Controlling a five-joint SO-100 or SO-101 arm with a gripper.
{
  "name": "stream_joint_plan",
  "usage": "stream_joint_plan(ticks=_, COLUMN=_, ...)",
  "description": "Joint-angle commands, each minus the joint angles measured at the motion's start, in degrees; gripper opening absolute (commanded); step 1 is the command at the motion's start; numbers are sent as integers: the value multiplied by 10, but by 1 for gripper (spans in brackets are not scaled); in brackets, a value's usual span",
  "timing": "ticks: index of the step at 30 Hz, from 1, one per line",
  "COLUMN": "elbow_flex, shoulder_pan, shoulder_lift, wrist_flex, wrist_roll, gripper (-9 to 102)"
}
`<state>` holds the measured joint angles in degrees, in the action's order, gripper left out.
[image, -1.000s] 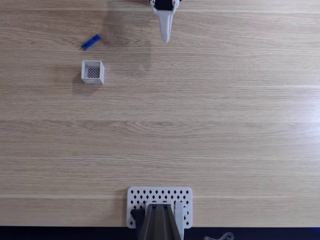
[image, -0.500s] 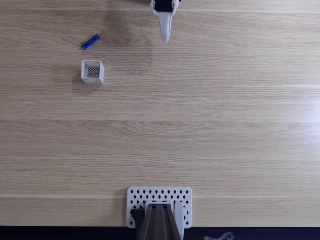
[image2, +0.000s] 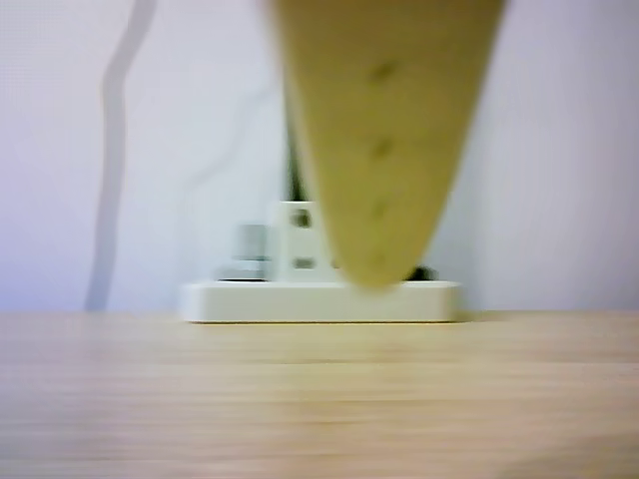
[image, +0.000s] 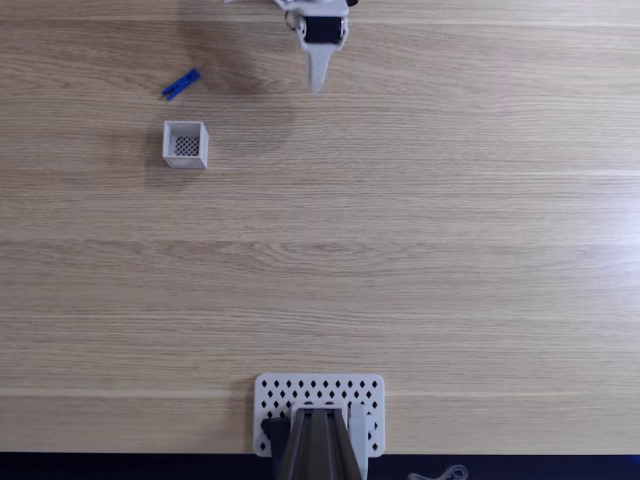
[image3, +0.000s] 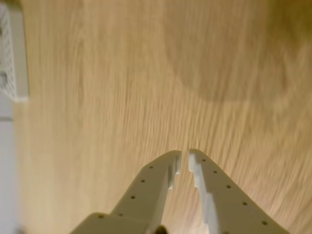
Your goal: Grasp a peg and put it in the crate.
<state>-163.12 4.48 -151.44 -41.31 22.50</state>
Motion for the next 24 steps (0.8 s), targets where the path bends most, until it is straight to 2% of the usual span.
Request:
stream_joint_plan(ticks=1, elbow_flex=85, shoulder_pan=68, shoulder_lift=56, wrist_flex=29, wrist_roll=246, gripper=0)
stream_joint_plan(ticks=7, elbow_flex=109, shoulder_pan=188, shoulder_lift=101, wrist_flex=50, wrist_roll=517, gripper=0)
stream_joint_plan(ticks=12, elbow_flex=113, shoulder_pan=275, shoulder_lift=166, wrist_flex=92, wrist_roll=641, gripper=0)
stream_joint_plan(ticks=20, elbow_flex=169, shoulder_pan=388, shoulder_lift=289, wrist_flex=187, wrist_roll=686, gripper=0)
stream_joint_plan(ticks=24, elbow_flex=187, shoulder_pan=408, shoulder_lift=328, wrist_flex=205, wrist_roll=686, gripper=6)
